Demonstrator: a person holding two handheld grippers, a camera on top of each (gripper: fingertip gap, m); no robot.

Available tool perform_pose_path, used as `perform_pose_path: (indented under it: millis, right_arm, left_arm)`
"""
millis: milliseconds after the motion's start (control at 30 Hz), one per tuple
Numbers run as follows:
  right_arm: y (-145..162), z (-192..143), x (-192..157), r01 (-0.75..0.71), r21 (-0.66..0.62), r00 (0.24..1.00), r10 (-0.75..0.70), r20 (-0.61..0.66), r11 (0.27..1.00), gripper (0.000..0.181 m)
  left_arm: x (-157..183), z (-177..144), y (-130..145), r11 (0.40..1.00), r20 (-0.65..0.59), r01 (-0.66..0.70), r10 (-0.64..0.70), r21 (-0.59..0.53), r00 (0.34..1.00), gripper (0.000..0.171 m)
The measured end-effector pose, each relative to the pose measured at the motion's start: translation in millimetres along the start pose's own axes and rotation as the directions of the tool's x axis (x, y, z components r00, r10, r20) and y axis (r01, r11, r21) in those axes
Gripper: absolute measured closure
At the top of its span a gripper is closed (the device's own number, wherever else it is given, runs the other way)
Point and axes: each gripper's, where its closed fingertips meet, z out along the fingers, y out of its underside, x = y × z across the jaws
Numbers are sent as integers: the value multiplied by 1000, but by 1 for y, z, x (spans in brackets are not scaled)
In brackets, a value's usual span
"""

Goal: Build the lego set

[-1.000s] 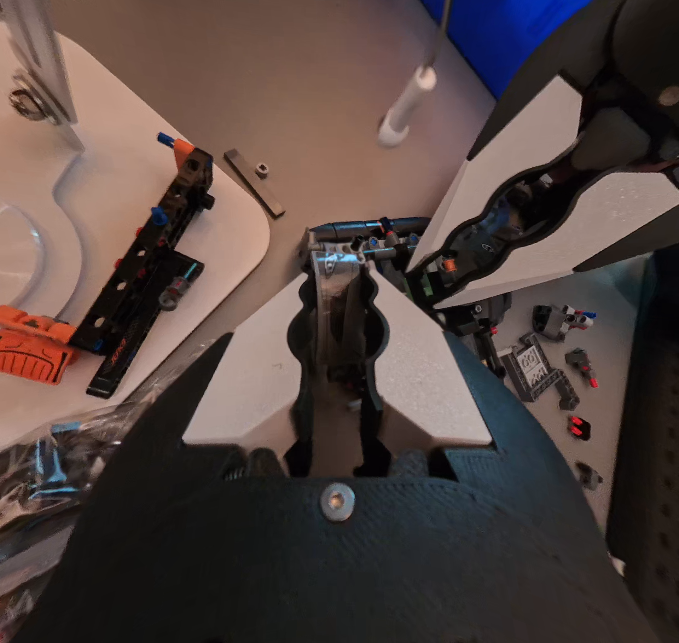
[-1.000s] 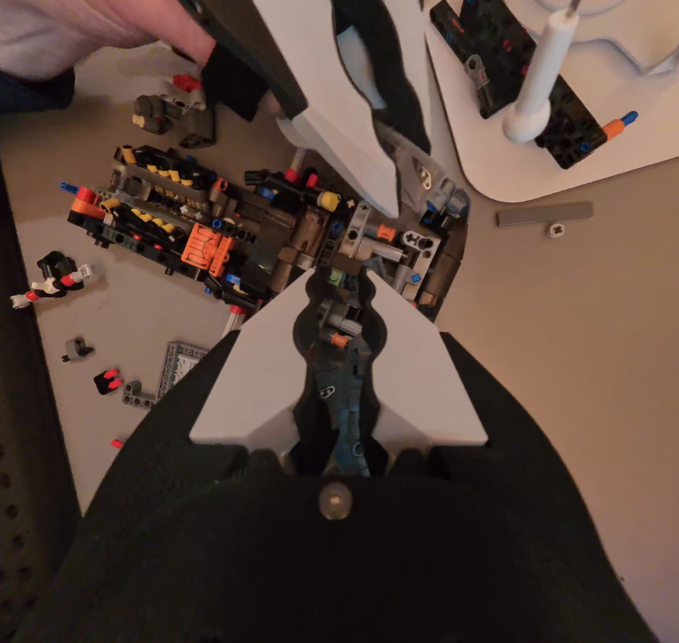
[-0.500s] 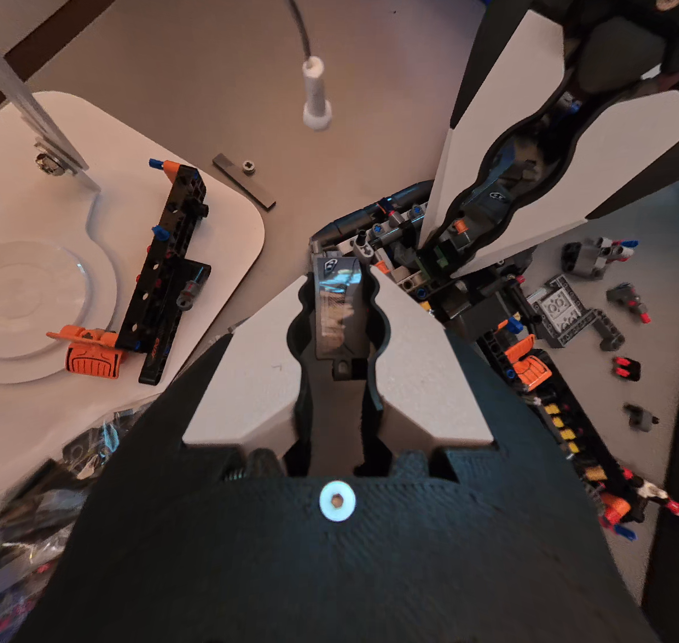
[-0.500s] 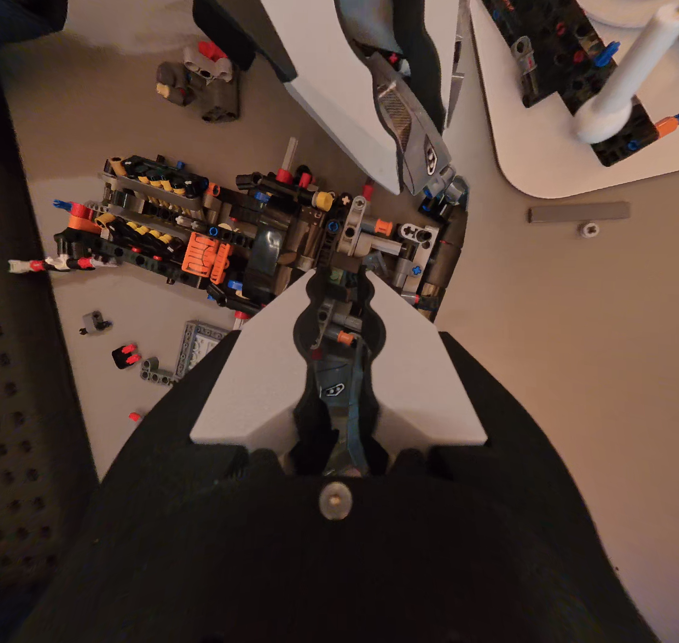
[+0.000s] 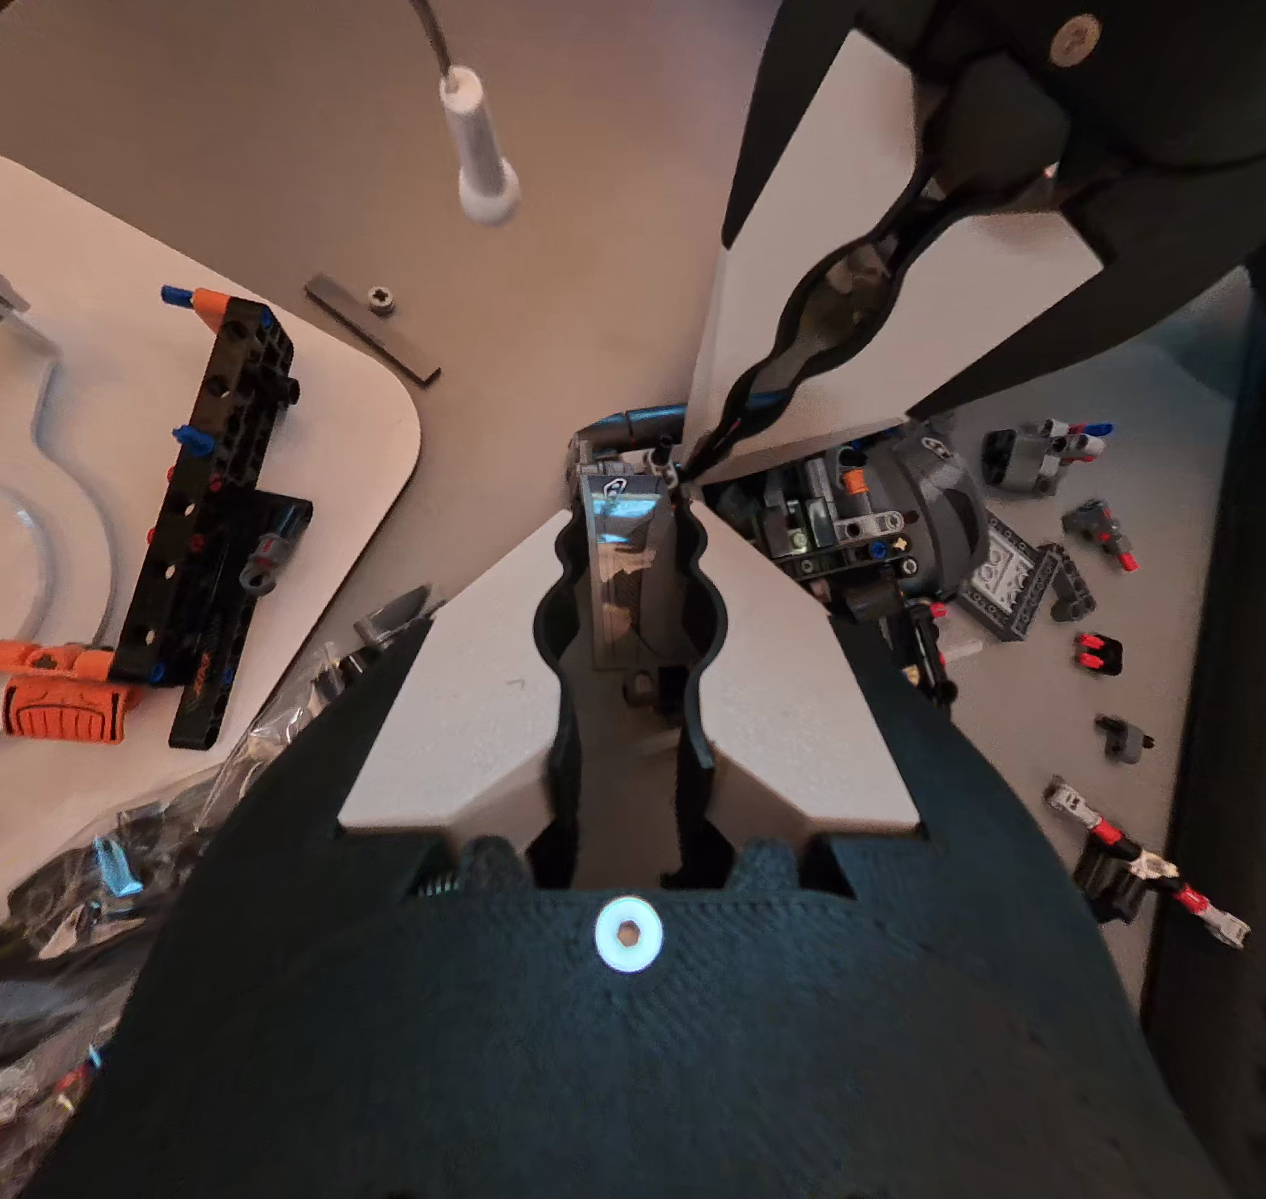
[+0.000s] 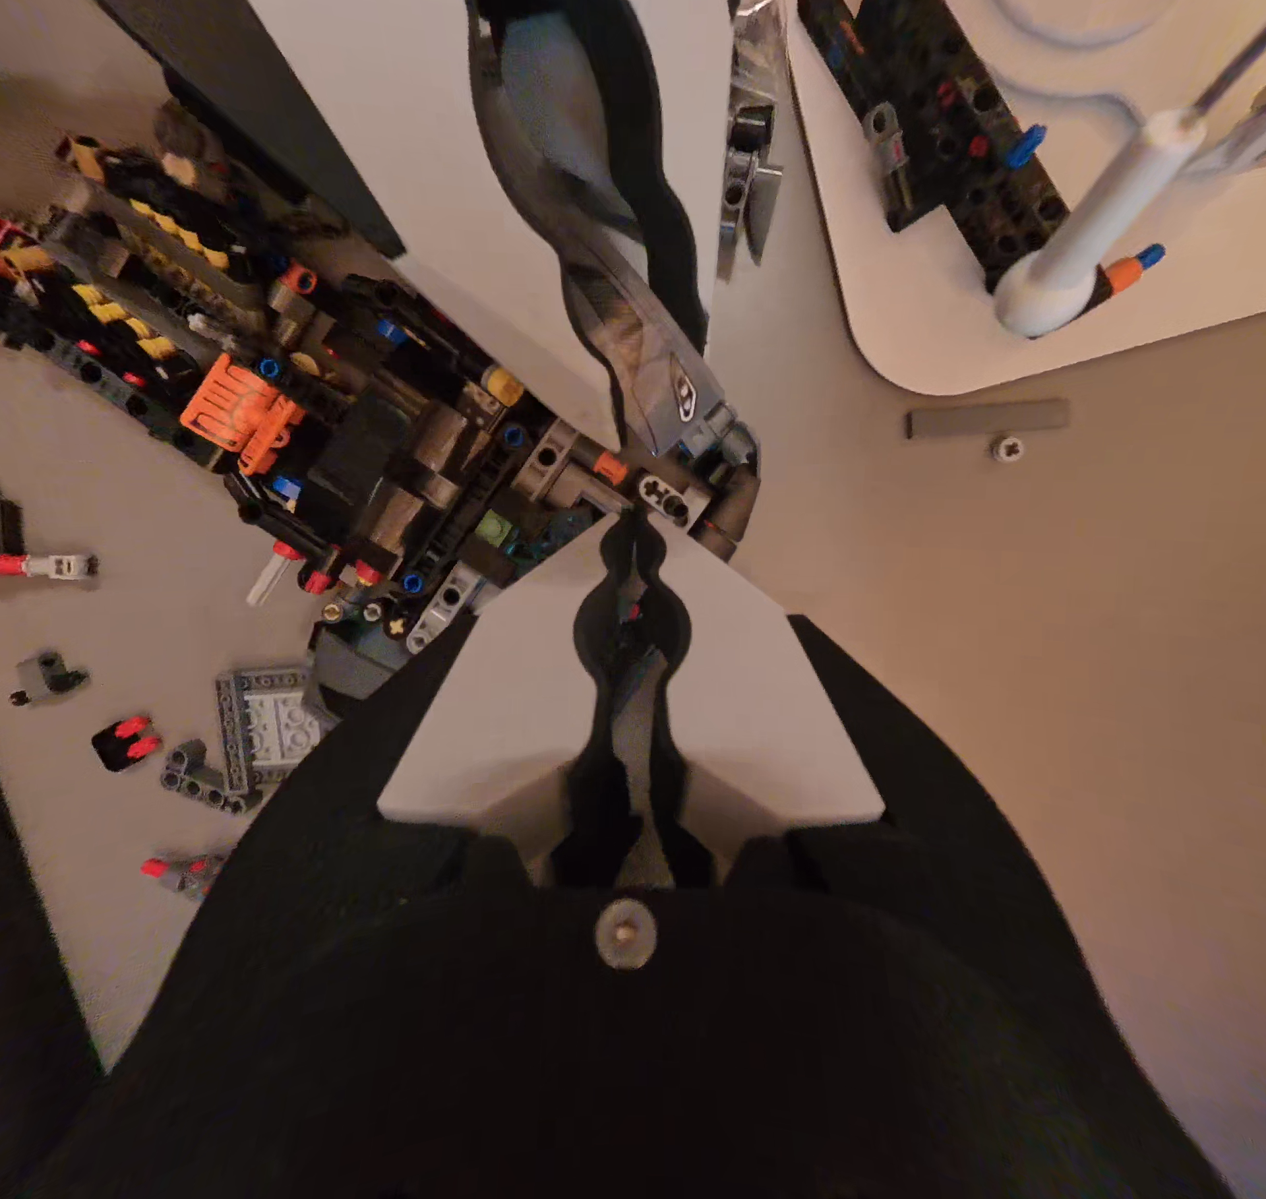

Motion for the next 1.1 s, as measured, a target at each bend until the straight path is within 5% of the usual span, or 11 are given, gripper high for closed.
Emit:
perform_pose_path:
  millis: [400,667,767,867,967,1100]
  right_arm:
    - [9,7,15,72,-78,989,-82,-125,994,181]
    - [10,5,9,6,-45,999,-7,-34,999,181]
    - [1,-7,25,16,24,993,-13,-121,1000,181]
    - [-9,-4,29,49,75,988,-37,-148,996,154]
    - [-7,5,21,82,84,993,-74,-97,993,172]
    - [-5,5,17,95,90,994,-89,-65,991,175]
  left_arm:
    - [6,1,-8,996,40,-82,81,19,996,148]
    - [7,2,1,993,36,-111,112,-34,993,148]
    - [6,0,2,991,36,-134,135,-30,990,148]
    - [11,2,2,989,9,-147,148,-22,989,148]
    - [13,3,2,982,13,-189,189,-26,982,148]
    - [16,3,3,979,-5,-201,201,-19,980,148]
